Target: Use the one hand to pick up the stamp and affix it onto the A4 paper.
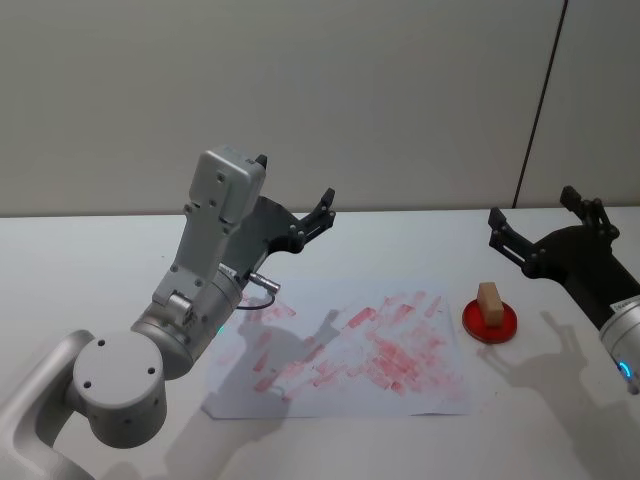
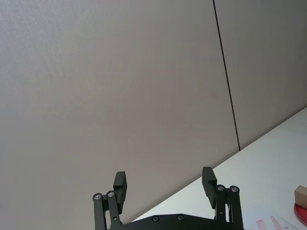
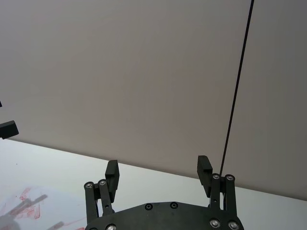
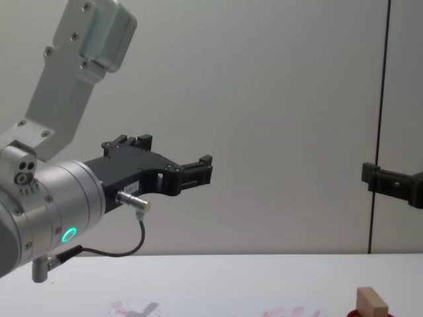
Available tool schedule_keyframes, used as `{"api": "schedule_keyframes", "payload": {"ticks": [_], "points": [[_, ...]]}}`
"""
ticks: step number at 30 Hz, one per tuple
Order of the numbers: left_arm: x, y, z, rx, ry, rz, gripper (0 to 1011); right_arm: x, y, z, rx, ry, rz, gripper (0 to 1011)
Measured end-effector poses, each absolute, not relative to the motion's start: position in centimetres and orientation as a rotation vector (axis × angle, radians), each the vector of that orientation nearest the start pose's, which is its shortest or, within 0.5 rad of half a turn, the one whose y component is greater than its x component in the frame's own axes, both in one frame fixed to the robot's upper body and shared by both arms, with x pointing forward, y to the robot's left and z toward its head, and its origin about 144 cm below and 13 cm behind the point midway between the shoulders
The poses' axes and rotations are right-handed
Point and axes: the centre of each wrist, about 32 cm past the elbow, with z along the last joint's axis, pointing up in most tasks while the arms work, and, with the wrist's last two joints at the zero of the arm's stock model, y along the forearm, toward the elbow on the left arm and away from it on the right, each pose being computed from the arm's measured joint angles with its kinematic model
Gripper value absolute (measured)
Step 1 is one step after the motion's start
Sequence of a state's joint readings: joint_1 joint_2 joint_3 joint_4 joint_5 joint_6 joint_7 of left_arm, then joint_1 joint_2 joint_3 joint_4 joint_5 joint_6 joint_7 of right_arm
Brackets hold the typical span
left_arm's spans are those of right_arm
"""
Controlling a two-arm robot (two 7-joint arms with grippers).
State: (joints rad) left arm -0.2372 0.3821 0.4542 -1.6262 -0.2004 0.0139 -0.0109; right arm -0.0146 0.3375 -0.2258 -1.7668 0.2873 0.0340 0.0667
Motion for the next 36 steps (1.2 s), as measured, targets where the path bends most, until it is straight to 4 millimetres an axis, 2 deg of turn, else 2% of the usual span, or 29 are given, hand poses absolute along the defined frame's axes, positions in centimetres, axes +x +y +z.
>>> {"api": "schedule_keyframes", "payload": {"ticks": [36], "points": [[49.2,19.84,120.44,0.061,-0.268,1.124,1001,44.33,-23.71,118.87,0.026,-0.075,-1.229,1001]]}}
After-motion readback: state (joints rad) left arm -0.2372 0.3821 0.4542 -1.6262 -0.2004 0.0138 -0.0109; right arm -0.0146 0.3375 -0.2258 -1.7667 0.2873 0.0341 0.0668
